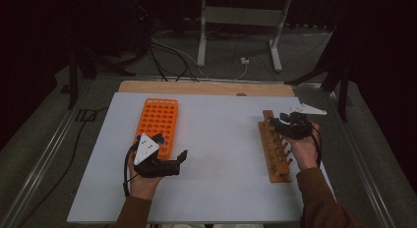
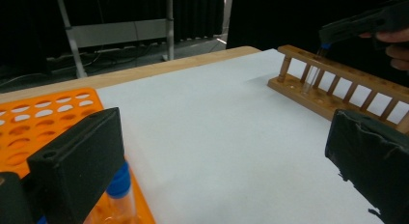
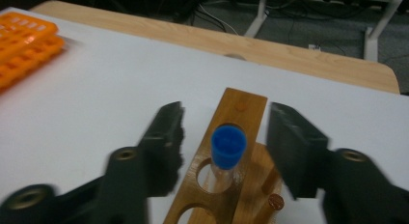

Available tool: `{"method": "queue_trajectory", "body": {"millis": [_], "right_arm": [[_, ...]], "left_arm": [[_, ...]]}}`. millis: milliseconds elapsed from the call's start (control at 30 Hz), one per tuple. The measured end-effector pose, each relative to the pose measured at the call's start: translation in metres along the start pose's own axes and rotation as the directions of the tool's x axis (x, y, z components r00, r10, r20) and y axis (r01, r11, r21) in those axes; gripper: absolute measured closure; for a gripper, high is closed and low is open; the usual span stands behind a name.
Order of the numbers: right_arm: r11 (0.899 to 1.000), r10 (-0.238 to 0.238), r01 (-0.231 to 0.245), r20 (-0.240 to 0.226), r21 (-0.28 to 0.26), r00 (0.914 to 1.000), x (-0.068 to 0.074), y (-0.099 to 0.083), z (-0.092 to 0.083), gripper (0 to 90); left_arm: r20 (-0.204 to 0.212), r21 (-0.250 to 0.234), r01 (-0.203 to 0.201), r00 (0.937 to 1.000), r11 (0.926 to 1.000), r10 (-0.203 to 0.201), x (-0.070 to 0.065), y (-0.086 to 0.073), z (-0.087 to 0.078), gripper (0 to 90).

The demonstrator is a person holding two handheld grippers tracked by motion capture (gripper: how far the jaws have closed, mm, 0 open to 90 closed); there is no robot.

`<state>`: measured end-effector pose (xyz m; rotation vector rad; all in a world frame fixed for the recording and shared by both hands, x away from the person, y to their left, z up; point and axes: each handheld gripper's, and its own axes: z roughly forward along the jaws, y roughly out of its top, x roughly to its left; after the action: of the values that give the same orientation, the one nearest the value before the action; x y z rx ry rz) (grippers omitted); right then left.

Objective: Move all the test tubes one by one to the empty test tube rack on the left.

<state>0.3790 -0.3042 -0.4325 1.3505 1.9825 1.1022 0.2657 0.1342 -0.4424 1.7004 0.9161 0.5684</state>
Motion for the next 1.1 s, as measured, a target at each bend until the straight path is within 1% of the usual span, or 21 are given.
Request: {"method": "queue_trajectory", "body": {"millis": [67,133,233,333,467,533,700,833,1100], "right_arm": [[1.0,0.004,-0.004,-0.009,0.013,0.9999,-0.001,-0.001,0.003,60.0],[1.0,0.005,-0.005,-0.006,0.024,1.0,-0.002,-0.003,0.005,66.2],[0.999,0.012,-0.011,-0.017,0.046,0.9998,-0.003,-0.007,0.007,70.2],[0.998,0.002,-0.001,-0.016,0.064,0.9999,-0.002,-0.011,0.01,75.1],[0.998,-0.019,0.02,-0.013,0.062,0.9997,0.001,-0.012,0.011,75.6],[0.997,-0.033,0.033,-0.009,0.071,0.9994,0.003,-0.012,0.012,76.0],[0.996,-0.038,0.038,0.0,0.076,0.9993,0.005,-0.012,0.013,76.8],[0.999,-0.027,0.027,0.001,0.045,0.9996,0.004,-0.009,0.007,76.9],[0.999,-0.025,0.025,-0.001,-0.031,0.9997,0.004,0.004,-0.015,76.9]], "left_arm": [[0.003,0.0,0.0,1.0,1.0,0.0,-0.001,0.0,0.0,1.3],[0.005,0.0,-0.002,1.0,1.0,0.002,-0.002,0.0,0.001,1.3],[0.008,-0.001,-0.001,1.0,1.0,0.001,-0.002,0.0,0.001,1.3],[0.008,0.001,0.0,1.0,1.0,0.0,-0.002,0.0,0.001,1.2],[0.009,0.004,-0.001,1.0,1.0,0.001,-0.002,-0.001,0.002,1.3],[0.009,0.005,-0.001,1.0,1.0,0.001,-0.003,-0.001,0.003,1.3],[0.011,0.005,-0.001,0.9999,1.0,0.0,-0.002,-0.001,0.002,1.3],[0.01,0.007,0.003,0.9999,1.0,-0.003,-0.002,-0.001,0.002,1.3],[0.014,0.013,0.001,0.9999,0.9999,-0.001,-0.002,-0.001,0.003,1.2]]}}
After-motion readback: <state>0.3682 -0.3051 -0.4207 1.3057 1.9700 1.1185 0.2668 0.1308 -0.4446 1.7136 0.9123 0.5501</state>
